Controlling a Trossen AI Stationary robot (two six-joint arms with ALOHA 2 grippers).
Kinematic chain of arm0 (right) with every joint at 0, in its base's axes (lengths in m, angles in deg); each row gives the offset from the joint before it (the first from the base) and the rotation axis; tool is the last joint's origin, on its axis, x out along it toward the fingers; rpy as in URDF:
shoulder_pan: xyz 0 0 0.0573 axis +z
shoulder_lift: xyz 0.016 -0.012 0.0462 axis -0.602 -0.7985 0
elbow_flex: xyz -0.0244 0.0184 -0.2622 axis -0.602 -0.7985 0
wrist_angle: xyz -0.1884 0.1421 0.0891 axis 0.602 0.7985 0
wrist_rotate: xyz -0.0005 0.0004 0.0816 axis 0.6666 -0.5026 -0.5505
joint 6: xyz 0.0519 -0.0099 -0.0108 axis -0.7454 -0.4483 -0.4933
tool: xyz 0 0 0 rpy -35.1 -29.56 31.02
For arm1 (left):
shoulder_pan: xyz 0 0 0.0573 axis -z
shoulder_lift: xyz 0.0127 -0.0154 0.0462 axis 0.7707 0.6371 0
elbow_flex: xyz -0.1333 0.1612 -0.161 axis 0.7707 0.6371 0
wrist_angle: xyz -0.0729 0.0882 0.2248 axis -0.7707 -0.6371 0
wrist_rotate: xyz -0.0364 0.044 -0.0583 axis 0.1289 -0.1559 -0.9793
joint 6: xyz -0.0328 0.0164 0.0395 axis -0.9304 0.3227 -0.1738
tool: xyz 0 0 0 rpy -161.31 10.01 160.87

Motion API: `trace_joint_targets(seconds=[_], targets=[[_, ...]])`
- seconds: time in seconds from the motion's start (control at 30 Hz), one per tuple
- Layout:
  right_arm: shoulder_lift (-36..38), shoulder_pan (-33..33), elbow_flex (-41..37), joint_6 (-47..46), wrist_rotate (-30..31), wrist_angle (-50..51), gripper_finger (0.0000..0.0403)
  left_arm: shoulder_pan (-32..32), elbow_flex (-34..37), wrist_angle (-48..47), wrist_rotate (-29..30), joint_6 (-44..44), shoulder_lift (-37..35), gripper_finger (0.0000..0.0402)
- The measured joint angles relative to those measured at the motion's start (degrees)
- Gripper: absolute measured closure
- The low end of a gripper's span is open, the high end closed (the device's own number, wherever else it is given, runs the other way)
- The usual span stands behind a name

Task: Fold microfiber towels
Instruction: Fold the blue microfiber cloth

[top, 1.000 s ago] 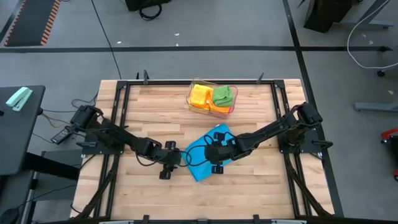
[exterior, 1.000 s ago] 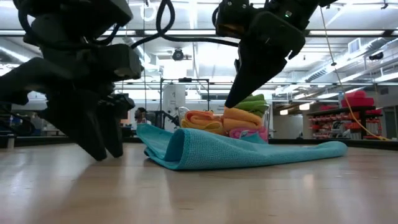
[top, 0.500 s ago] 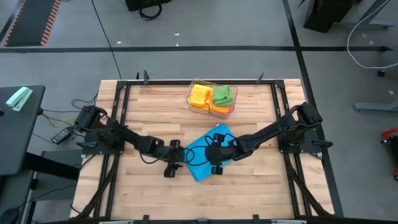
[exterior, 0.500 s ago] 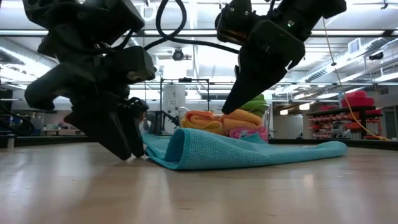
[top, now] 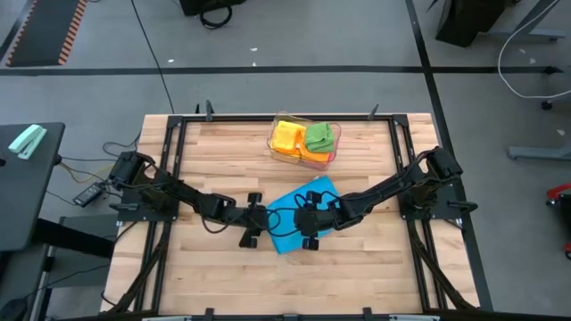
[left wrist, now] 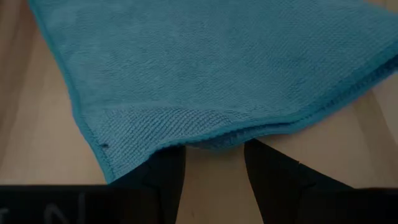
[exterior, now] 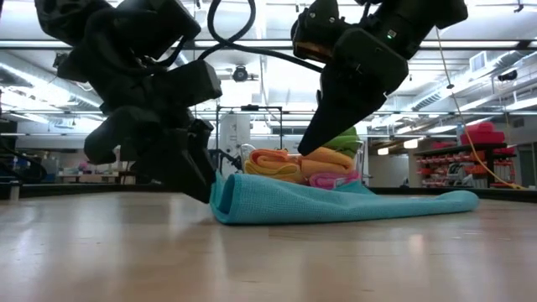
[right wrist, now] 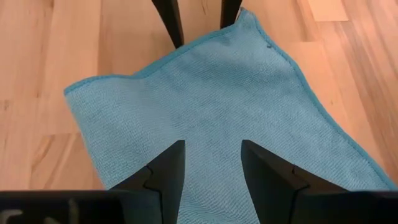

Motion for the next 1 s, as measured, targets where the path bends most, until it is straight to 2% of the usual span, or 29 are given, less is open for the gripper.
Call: trace_joint_targets(seconds=[0.13,0.33,0.43,0.7,1.0], targets=[[0.0,0.0,0.0,-0.1,0.0,0.0,0.0237,0.0,0.0,0.4,1.7,0.3,0.0,0.0230],[0.0,0.0,0.0,-0.3,0.0,0.0,0.0237,0.0,0.0,2.3,7.6,0.5,-0.1,0.0230],[-0.3,0.0,-0.6,-0.3,0.0,-2.3,0.0237,0.0,0.0,3.8,8.2,0.5,-0.1,0.0230],[-0.3,0.8,-11.6,-2.0,-1.2,-22.9,0.0237,0.0,0.0,4.9,8.3,1.5,-0.2,0.0230],[-0.4,0.9,-17.8,-8.3,-1.3,-25.3,0.0237,0.0,0.0,7.3,9.3,11.0,-0.2,0.0230]])
